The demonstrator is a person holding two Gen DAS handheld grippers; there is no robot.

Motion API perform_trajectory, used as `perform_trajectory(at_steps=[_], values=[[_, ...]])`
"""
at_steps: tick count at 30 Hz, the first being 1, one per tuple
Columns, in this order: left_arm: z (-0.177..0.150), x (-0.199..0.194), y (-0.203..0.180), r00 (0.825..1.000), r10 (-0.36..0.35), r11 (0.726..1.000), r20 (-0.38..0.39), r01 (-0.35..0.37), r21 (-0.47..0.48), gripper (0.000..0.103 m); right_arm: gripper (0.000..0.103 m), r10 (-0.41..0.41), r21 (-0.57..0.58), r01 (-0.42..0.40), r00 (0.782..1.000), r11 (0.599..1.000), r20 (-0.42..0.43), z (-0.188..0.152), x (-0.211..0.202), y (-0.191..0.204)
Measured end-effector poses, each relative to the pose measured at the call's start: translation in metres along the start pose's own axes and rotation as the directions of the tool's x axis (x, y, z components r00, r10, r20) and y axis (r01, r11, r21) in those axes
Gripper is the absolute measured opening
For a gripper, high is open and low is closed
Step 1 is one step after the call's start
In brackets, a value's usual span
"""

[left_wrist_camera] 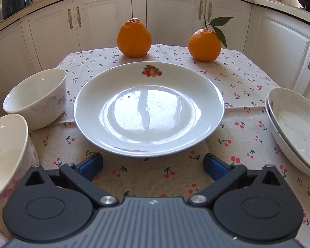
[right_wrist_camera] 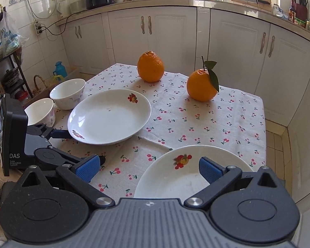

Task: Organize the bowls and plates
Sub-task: 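Withdraw both grippers from the stacked plates, then grip the white fruit-decal plate's rim with the right gripper while the left gripper grips it too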

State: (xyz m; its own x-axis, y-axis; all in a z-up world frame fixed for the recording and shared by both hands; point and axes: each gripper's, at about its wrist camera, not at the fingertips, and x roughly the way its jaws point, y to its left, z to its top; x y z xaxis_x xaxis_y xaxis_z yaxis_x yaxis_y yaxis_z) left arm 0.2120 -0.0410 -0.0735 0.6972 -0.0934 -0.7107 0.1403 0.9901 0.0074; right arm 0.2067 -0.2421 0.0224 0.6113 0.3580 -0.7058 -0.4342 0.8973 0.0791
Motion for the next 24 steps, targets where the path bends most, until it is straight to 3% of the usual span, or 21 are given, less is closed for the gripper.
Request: perform_trajectory(at_steps=[5,13,24], values=[[0.001,0.001,0.001,1.0,-0.01,1.0,0.0,0.01,0.008,0.103,0.103,0.055,-0.005,-0.055,0.998,0.998,-0.022,0.021,0.016,-0.008],[0.002,0.002,0.002,1.0,-0.012,1.0,-0.006,0.012,0.009,0.103,0.103,0.118,-0.118,-0.129,0.989,0.985,-0.094,0.053,0.048,0.001],[-0.003,0.001,0.003,0.999,-0.015,1.0,0.037,0.014,0.011,0.103,0.103,0.228,-0.154,-0.265,0.948,0.952,-0.222,0.084,0.112,0.002]])
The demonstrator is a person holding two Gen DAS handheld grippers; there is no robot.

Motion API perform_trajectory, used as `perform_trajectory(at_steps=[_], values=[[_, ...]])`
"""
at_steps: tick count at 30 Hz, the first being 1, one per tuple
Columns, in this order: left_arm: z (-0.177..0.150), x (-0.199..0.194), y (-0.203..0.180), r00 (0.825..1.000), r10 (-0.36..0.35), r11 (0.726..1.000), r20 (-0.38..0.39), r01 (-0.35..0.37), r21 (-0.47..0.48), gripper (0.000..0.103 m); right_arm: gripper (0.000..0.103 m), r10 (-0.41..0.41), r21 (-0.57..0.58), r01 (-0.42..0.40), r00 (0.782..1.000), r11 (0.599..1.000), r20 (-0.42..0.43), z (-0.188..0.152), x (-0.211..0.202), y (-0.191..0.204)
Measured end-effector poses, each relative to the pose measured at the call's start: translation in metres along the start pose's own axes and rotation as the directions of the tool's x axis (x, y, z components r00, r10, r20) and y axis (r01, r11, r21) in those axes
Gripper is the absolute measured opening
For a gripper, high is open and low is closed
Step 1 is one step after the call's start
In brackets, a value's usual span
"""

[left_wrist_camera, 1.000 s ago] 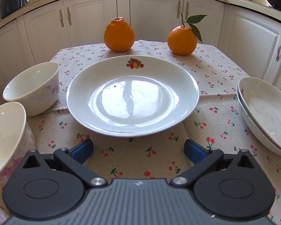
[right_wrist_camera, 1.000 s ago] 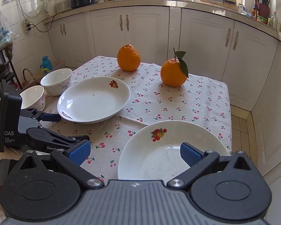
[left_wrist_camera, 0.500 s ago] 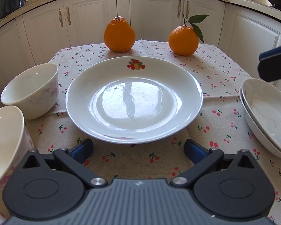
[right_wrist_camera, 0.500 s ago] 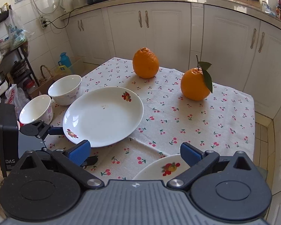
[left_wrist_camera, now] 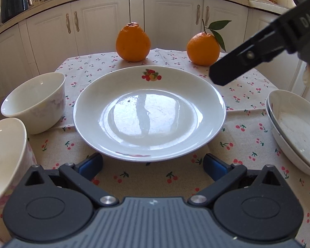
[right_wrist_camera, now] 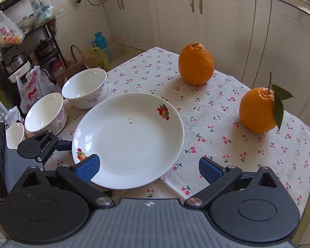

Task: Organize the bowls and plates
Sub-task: 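Grip the white fruit-decal plate's rim with the right gripper while the left gripper grips it too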

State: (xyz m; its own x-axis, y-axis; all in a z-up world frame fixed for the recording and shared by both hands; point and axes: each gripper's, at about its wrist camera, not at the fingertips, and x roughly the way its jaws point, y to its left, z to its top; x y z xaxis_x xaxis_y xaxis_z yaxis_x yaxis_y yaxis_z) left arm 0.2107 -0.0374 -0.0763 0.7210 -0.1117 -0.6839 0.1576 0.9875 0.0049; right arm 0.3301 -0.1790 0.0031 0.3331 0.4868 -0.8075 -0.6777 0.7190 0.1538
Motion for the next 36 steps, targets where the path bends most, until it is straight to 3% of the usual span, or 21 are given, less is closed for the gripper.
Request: perform_trajectory(at_steps=[10,24,31,36], values=[[0.004,0.001,0.0,1.0,-0.003,1.0,-0.015,0.003,0.006,0.103,0.103,0.092,0.047,-0.087,0.99,0.995,-0.103,0.025,0.06,-0.034],[0.003,0.001,0.0,1.0,-0.007,1.0,-0.003,0.007,0.01,0.103,0.103,0.219,0.035,-0.216,0.963,0.976,-0.158,0.052,0.098,-0.039],[0.003,0.001,0.0,1.0,-0.01,1.0,-0.001,0.01,0.014,0.103,0.103,0.287,0.043,-0.283,0.943,0.958,-0.168,0.068,0.108,-0.043],[0.003,0.0,-0.002,1.0,-0.004,1.0,0.005,0.003,0.029,0.103,0.103,0.355,0.06,-0.35,0.918,0.935,-0.179,0.075,0.115,-0.044]])
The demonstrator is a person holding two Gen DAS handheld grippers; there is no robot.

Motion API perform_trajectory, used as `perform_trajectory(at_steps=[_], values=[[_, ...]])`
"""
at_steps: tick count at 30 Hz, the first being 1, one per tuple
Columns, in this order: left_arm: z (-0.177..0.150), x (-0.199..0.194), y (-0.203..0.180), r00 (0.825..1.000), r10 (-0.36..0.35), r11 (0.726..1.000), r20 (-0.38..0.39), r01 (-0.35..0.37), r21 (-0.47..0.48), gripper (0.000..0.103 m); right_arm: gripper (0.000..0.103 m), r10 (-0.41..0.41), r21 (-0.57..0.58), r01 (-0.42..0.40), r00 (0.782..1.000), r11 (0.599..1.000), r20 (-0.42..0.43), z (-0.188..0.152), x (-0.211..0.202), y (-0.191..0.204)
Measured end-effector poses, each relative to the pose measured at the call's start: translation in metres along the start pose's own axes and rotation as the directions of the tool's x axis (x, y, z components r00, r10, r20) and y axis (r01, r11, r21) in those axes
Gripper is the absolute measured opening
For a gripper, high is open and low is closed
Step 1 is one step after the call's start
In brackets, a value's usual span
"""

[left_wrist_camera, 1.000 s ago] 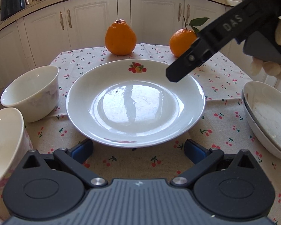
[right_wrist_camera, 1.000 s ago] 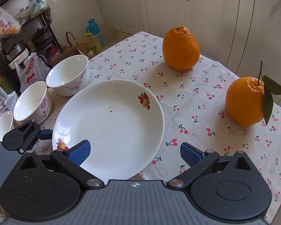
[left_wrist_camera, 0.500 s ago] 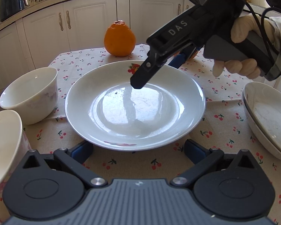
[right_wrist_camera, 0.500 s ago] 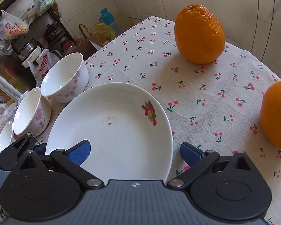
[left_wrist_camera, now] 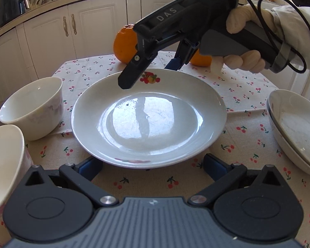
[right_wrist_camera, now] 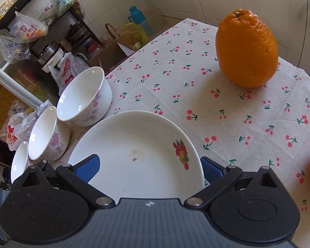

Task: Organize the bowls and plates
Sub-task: 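Grip the white fruit-decal plate's rim with the right gripper while the left gripper grips it too, then lift the fruit-decal plate with both grippers and carry it toward the plate stack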

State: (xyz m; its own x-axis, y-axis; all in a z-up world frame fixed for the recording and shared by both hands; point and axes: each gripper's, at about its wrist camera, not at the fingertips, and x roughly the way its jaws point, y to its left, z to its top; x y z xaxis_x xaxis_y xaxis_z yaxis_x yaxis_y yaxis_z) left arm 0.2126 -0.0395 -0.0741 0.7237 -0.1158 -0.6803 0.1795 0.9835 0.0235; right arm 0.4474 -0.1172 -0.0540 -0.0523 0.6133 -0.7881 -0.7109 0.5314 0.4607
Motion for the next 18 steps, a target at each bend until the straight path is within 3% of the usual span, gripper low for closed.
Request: perform_trajectory(at_steps=[7,18], values=[[-0.0003,-0.0017,-0.0004,1.0,0.005,1.0,0.012,-0.005,0.015,0.102,0.103,0.065,0.025,-0.065,0.998,0.998,0.011,-0.0013,-0.0021,-0.0056],[0.0005,-0.0023,0.0071,1.0,-0.01,1.0,0.022,0.01,-0.009,0.1,0.103,0.079,0.029,-0.08,0.997,0.996,0.017,-0.0013,-0.0033,-0.0048]])
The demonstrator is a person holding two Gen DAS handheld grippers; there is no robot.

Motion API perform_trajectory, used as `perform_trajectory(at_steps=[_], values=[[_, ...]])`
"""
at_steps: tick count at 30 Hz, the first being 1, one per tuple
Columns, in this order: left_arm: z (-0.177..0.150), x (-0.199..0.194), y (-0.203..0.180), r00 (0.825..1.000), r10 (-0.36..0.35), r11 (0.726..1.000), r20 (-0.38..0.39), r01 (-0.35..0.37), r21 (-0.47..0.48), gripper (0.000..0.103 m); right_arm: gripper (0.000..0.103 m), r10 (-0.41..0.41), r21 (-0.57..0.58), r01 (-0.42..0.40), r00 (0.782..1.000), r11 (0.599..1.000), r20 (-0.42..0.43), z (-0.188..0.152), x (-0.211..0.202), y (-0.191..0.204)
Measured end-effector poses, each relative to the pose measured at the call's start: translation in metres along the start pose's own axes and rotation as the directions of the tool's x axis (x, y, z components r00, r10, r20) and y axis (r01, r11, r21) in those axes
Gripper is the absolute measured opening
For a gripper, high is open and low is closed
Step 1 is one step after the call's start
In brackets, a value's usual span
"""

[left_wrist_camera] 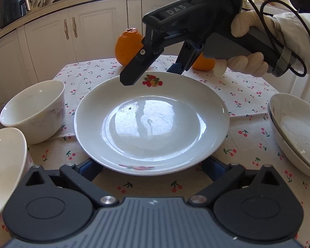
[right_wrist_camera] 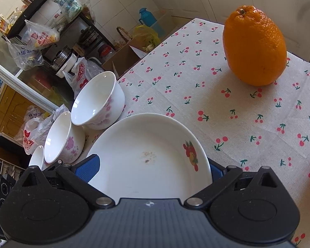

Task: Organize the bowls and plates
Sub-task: 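Lift the fruit-decal plate with both grippers and carry it toward the plate stack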

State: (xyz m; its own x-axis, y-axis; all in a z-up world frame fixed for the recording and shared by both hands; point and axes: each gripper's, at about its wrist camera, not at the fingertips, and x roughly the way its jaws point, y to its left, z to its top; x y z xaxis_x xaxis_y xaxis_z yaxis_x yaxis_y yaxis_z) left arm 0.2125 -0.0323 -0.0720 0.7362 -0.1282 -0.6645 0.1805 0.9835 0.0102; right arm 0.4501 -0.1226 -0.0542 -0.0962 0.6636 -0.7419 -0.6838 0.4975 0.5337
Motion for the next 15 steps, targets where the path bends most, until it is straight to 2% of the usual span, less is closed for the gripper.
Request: perform_trajectory(at_steps=[15], values=[[0.003,-0.009,0.0,0.999,-0.034,0.999,-0.008,0.034,0.009,0.1,0.103,-0.019,0.013,0.019,1.0,1.0,0.006,-0.009,-0.01,0.007]])
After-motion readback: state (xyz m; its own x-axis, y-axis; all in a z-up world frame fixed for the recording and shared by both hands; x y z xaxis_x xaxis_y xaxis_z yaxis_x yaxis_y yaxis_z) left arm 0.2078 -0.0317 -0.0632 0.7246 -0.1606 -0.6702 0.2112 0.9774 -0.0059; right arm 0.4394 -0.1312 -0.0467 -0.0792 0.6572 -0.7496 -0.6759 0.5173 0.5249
